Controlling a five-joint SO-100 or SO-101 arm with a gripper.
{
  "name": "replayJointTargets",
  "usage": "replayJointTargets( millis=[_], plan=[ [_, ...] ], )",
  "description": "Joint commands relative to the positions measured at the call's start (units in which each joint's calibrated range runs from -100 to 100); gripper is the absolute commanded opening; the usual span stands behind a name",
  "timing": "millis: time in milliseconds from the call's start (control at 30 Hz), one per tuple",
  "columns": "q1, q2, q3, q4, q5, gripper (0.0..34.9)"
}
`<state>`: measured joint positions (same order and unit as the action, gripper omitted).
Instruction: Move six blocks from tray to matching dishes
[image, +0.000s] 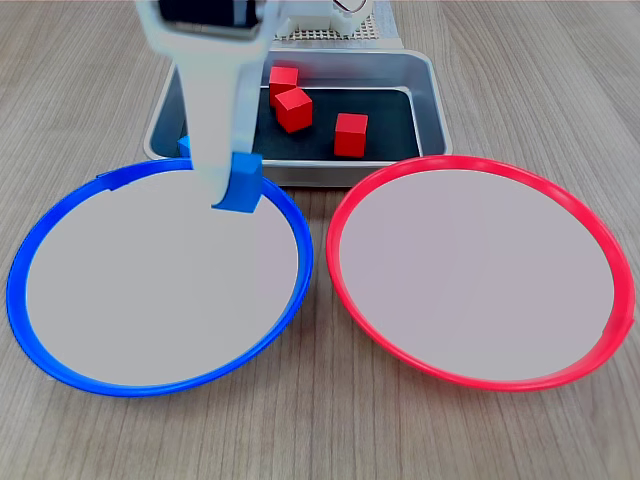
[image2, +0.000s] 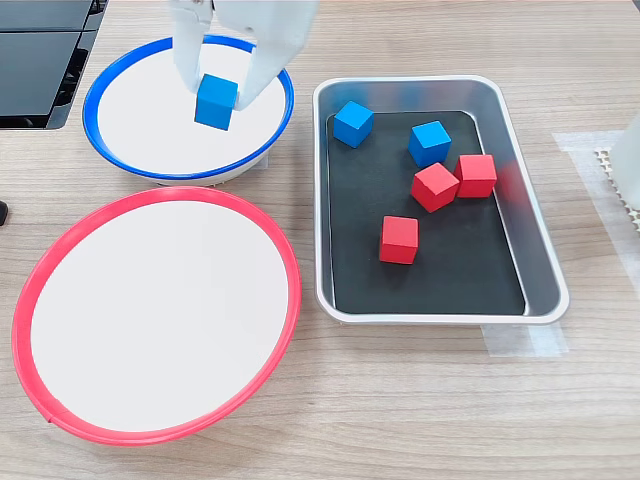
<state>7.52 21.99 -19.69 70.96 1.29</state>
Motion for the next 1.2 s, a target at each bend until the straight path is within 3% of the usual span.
replayJointTargets(
  millis=[0,67,100,167,267,400,467,567,633,767,833,967,1167],
  plan=[
    [3.4,3.9,-2.7,-4.6,0.5,10.1],
    [4.4,4.7,-1.4,-5.4,1.4,20.0],
    [4.7,4.7,-0.6,-5.7,1.9,22.5],
    [5.0,4.0,0.4,-5.0,2.5,24.0],
    [5.0,-0.2,2.9,-0.4,4.7,18.6],
    [4.5,-10.0,8.7,11.3,10.7,0.4],
    [5.2,-15.0,13.0,16.1,14.0,0.4],
    [8.1,-21.5,22.1,17.6,20.3,0.4],
    [10.0,-23.7,27.2,15.7,23.4,3.0],
    [13.3,-24.9,36.0,7.6,30.2,14.9],
    [13.9,-23.7,37.7,4.4,32.4,16.8],
    [13.6,-20.8,39.5,-2.4,34.7,17.7],
    [13.6,-17.2,40.1,-5.3,37.8,17.6]
  ],
)
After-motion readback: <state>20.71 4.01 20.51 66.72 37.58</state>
